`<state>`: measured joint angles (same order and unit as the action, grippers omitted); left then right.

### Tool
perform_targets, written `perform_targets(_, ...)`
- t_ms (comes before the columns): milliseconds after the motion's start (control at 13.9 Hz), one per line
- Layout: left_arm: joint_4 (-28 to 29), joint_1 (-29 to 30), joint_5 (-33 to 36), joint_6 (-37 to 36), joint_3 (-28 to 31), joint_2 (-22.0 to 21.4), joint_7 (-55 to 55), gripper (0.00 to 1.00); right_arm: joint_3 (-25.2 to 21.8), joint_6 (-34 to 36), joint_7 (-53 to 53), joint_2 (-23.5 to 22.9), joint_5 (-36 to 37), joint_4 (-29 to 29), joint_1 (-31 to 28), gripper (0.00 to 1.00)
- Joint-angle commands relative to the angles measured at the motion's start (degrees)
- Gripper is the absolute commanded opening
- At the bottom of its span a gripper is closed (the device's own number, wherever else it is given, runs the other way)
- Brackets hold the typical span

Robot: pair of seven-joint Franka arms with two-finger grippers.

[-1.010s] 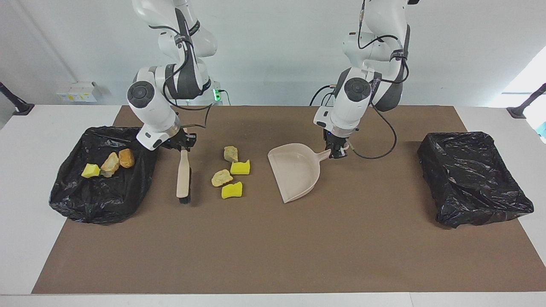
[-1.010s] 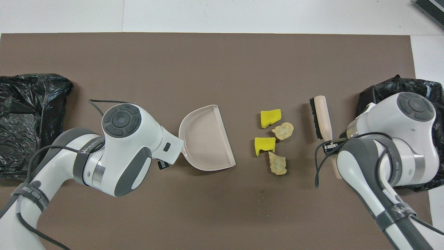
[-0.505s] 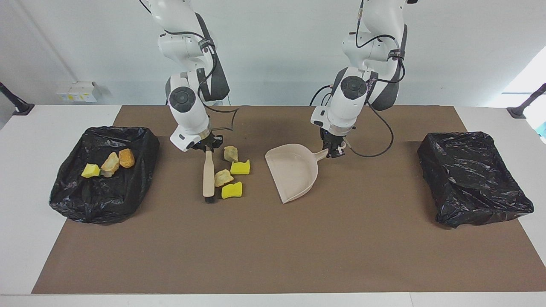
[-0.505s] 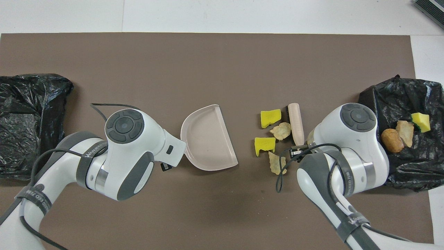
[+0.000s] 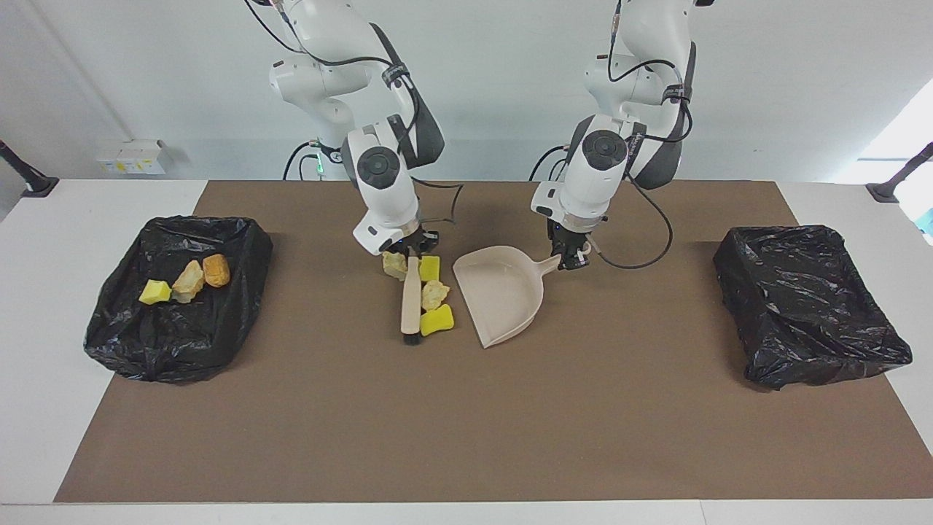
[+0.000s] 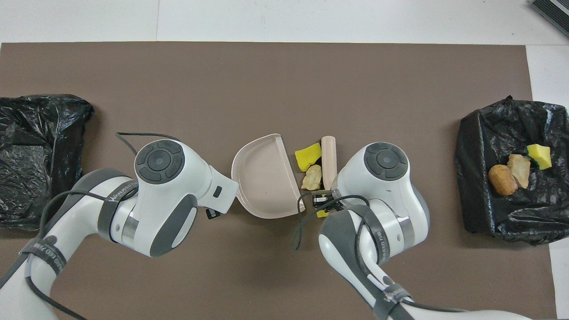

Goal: Sweep and dump trash in bin
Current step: 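Sweep the sponges and chunks toward the dustpan with the right gripper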

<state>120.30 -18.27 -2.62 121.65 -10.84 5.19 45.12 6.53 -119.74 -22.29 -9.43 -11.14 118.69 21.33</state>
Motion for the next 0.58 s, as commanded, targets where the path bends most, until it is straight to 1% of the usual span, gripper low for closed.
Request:
perform_targets(0, 2.13, -0.80, -0.55, 1.13, 0.82, -1.85, -0.64, 0.00, 0.06, -2.93, -0.13, -2.09, -7.11, -3.20, 3.01, 0.00)
perform_targets(144, 2.13, -0.71, -0.55, 1.22, 0.82, -1.85, -0.64, 0.00, 0.33, -4.97, 1.36, -2.53, -14.66, -3.81, 5.20, 0.00)
perform_targets(216, 2.13, -0.71, -0.55, 1.22, 0.82, -1.85, -0.64, 0.00, 0.33, -4.89, 3.46, -2.61, -16.44, -4.08, 5.12, 0.00)
perform_targets(361, 2.13, -0.71, -0.55, 1.22, 0.82, -1.85, -0.56, 0.00, 0.15, -1.65, 4.18, -1.30, -16.63, -4.96, 4.34, 0.00)
perform_targets(505, 2.22, -0.45, -0.55, 0.70, 0.82, -1.94, 1.71, 0.00, -0.29, 4.84, 4.36, 1.42, -15.49, -5.13, 1.45, 0.00)
